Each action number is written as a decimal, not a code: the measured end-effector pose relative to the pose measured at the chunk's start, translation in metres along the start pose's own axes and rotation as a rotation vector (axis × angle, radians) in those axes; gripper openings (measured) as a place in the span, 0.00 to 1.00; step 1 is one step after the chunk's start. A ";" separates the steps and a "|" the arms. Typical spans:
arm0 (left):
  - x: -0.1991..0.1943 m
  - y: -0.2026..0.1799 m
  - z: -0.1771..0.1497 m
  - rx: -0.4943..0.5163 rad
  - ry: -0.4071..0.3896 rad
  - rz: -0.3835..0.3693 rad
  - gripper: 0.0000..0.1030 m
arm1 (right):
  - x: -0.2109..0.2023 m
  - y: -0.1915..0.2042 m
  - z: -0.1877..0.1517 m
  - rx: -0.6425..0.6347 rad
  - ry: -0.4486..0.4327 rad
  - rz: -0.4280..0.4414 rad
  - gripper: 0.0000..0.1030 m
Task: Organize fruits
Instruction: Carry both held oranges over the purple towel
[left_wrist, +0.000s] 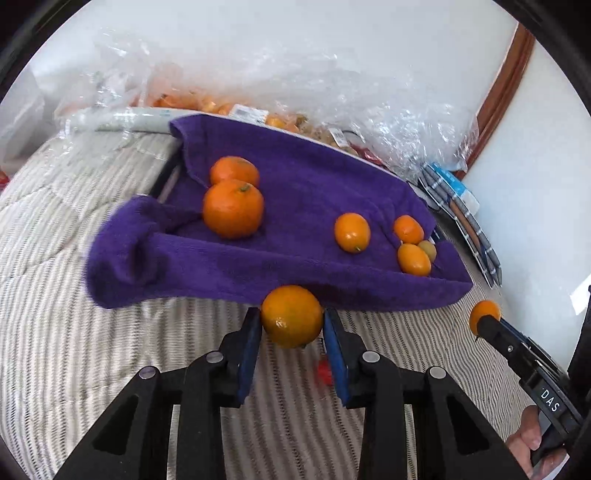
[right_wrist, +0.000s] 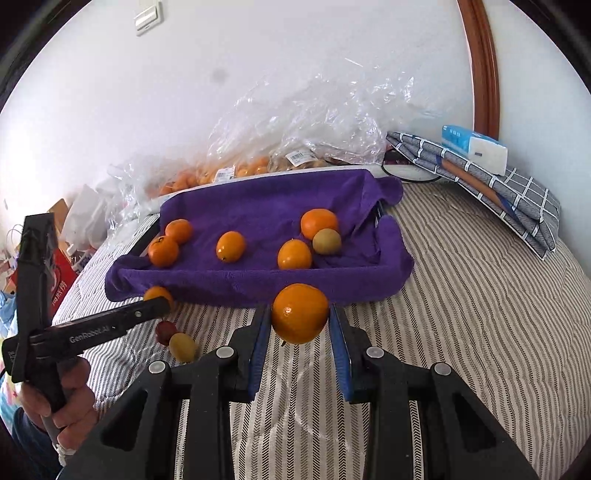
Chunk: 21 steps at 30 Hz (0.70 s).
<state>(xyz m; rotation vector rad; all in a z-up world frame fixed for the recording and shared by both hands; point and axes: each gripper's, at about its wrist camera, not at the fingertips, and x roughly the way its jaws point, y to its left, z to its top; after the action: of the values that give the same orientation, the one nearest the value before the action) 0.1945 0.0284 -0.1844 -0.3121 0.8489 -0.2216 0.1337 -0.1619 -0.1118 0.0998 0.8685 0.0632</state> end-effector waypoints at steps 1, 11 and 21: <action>-0.004 0.003 -0.001 -0.006 -0.013 0.017 0.32 | 0.001 0.000 -0.001 0.004 0.004 0.001 0.31; -0.040 0.035 -0.005 -0.049 -0.070 0.090 0.32 | -0.002 0.002 -0.002 0.010 -0.003 0.004 0.31; -0.061 0.020 0.036 -0.014 -0.149 0.097 0.32 | -0.010 -0.004 0.020 -0.033 -0.067 -0.052 0.31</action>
<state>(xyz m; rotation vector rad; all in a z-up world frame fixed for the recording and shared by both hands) 0.1845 0.0726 -0.1262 -0.2961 0.7161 -0.1007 0.1426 -0.1680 -0.0918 0.0479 0.8026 0.0252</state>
